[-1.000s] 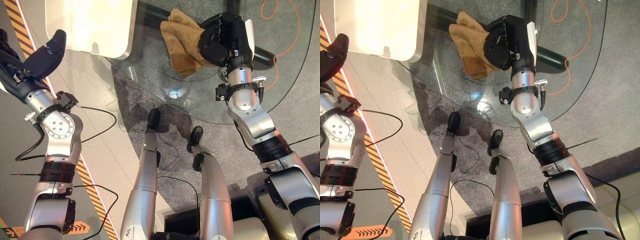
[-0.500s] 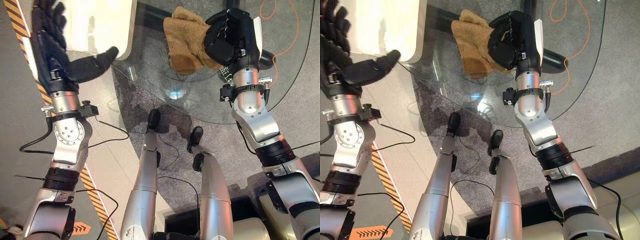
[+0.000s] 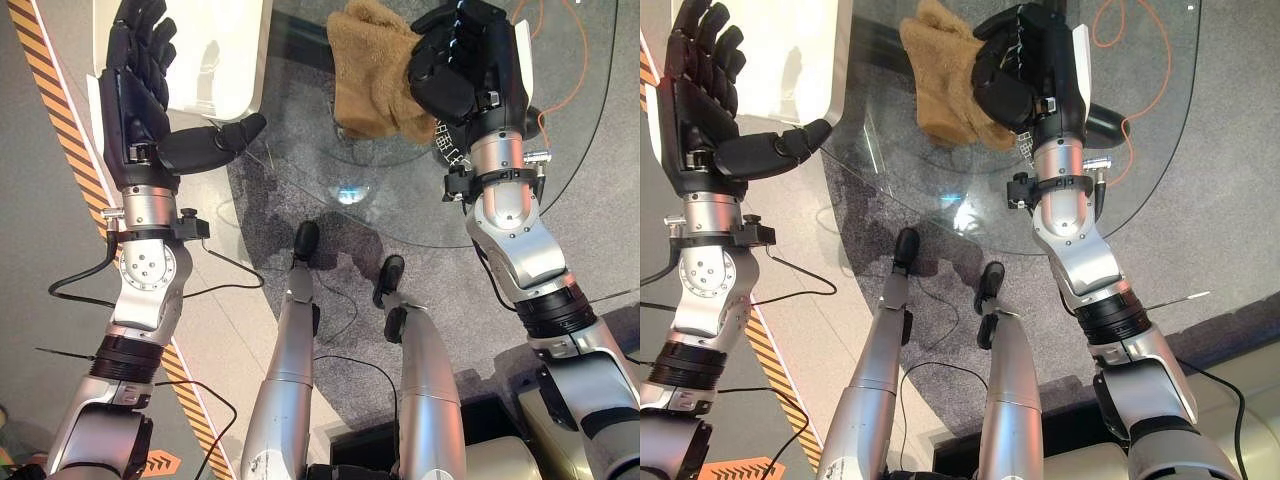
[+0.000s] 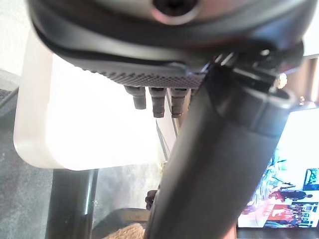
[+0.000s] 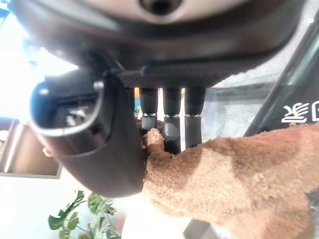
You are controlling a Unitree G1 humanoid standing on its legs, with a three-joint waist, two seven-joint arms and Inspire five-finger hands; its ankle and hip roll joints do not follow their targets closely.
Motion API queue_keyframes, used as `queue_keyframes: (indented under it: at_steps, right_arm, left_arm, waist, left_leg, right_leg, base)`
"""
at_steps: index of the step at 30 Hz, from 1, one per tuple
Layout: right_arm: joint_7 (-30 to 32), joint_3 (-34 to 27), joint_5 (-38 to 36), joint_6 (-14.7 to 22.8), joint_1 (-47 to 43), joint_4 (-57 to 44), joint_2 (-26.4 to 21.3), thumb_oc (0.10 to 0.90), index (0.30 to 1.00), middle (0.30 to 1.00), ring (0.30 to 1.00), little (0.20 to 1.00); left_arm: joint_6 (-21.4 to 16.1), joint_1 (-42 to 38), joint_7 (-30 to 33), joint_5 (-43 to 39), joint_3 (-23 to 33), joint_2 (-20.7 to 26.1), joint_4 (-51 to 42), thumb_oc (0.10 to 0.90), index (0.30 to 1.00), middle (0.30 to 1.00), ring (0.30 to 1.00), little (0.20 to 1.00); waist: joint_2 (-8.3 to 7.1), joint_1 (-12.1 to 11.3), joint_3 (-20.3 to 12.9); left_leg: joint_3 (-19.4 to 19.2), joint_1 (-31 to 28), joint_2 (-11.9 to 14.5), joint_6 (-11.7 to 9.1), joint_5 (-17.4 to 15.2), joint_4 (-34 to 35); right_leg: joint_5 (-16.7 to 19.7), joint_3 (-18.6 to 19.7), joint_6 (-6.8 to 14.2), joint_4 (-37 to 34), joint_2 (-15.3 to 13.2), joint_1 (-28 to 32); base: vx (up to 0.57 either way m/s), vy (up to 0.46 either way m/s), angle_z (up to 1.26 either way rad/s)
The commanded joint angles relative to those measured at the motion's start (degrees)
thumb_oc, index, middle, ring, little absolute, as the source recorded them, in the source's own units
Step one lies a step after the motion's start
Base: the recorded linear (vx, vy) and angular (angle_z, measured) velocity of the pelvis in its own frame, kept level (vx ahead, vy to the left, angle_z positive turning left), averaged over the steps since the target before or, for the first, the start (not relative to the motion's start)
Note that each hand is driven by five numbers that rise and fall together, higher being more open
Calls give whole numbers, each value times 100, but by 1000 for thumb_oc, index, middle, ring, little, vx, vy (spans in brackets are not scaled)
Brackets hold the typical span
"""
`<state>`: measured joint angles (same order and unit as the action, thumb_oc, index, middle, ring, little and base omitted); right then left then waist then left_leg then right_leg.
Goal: Wipe the table with a cloth and put it in the basket.
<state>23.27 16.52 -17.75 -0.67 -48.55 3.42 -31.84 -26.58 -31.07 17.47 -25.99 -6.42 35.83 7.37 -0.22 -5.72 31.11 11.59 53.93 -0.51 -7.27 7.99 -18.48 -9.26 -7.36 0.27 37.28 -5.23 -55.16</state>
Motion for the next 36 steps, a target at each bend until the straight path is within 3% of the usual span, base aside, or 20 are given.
queue_keyframes:
  at_steps: [1,20,36]
  right_arm:
    - [-82,-627,-198,1162,-489,-1477,-141,100,300,300,300,200]
    - [-425,-532,-808,1302,-771,-2020,-2,100,300,300,300,200]
    - [-388,-286,-793,1117,-1209,-2130,112,100,300,300,300,200]
  left_arm:
    - [-377,-384,-37,48,145,-97,-734,800,900,900,900,900]
    - [-196,-612,-275,-77,-246,-348,-686,800,900,900,900,900]
    - [35,-1076,-304,-652,-718,-816,-490,800,900,900,900,900]
  waist:
    - [-90,116,-132]
    - [-148,209,-132]
    - [-208,336,-132]
  left_leg:
    - [-827,-382,-536,814,-822,-689]
    - [-876,-523,-497,795,-812,-631]
    - [-935,-604,-475,778,-805,-602]
  right_leg:
    - [896,4,212,-1110,433,532]
    - [915,45,208,-1189,439,651]
    - [948,128,219,-1282,473,723]
  base:
    - [0,0,0]
    - [0,0,0]
    - [-2,2,-1]
